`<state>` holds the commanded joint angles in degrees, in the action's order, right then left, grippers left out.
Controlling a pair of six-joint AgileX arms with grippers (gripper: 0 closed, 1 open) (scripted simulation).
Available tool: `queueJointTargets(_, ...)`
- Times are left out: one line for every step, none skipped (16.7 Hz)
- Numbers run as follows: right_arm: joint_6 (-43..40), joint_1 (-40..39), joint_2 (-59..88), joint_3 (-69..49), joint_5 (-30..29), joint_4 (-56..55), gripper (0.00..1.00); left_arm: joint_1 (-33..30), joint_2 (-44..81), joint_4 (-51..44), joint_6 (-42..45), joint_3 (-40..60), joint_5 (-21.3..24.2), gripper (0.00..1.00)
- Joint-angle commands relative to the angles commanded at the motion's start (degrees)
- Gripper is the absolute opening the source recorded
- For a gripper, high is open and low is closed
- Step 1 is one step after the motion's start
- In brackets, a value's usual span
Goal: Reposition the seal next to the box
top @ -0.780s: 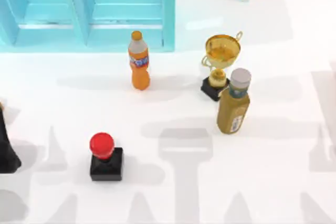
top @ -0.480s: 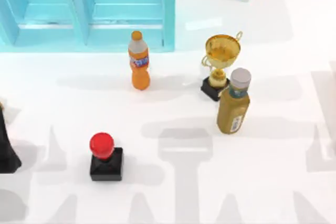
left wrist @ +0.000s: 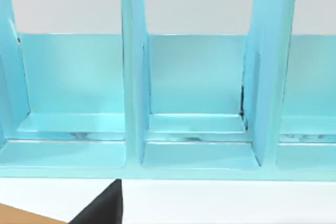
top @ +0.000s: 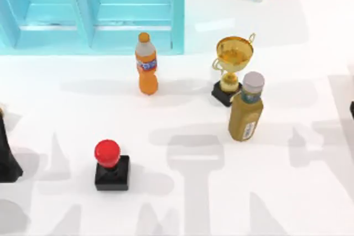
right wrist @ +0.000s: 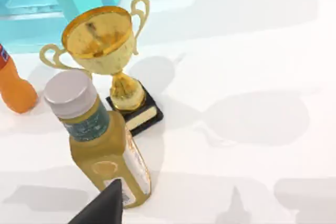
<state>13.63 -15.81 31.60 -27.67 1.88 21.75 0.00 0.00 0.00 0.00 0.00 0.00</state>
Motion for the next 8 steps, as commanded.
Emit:
queueJointTargets(2.2, -2.4, 5.4, -4.2, 0.0, 3.7, 1.00, 0.0, 0.0, 0.0, 0.0, 0.0, 0.0, 1.00)
queueJointTargets(4.4, -4.9, 11.0, -8.5, 0.0, 7.5, 1.00, 0.0, 0.0, 0.0, 0.0, 0.0, 0.0, 1.00)
queueJointTargets(6.7, -7.5, 16.8, -13.0, 0.0, 11.6, 1.00, 0.0, 0.0, 0.0, 0.0, 0.0, 0.0, 1.00)
queueJointTargets(9.1, -10.1, 22.9, -17.5, -0.2, 15.7, 1.00, 0.0, 0.0, 0.0, 0.0, 0.0, 0.0, 1.00)
queueJointTargets(11.5, -12.7, 29.2, -22.2, -0.4, 19.9, 1.00, 0.0, 0.0, 0.0, 0.0, 0.0, 0.0, 1.00)
queueJointTargets(13.9, -15.3, 35.5, -26.9, -0.7, 24.1, 1.00, 0.0, 0.0, 0.0, 0.0, 0.0, 0.0, 1.00)
queueJointTargets(16.3, -17.9, 41.8, -31.7, -1.0, 28.3, 1.00, 0.0, 0.0, 0.0, 0.0, 0.0, 0.0, 1.00)
queueJointTargets(18.8, -20.4, 48.1, -36.6, -1.5, 32.5, 1.00, 0.0, 0.0, 0.0, 0.0, 0.0, 0.0, 1.00)
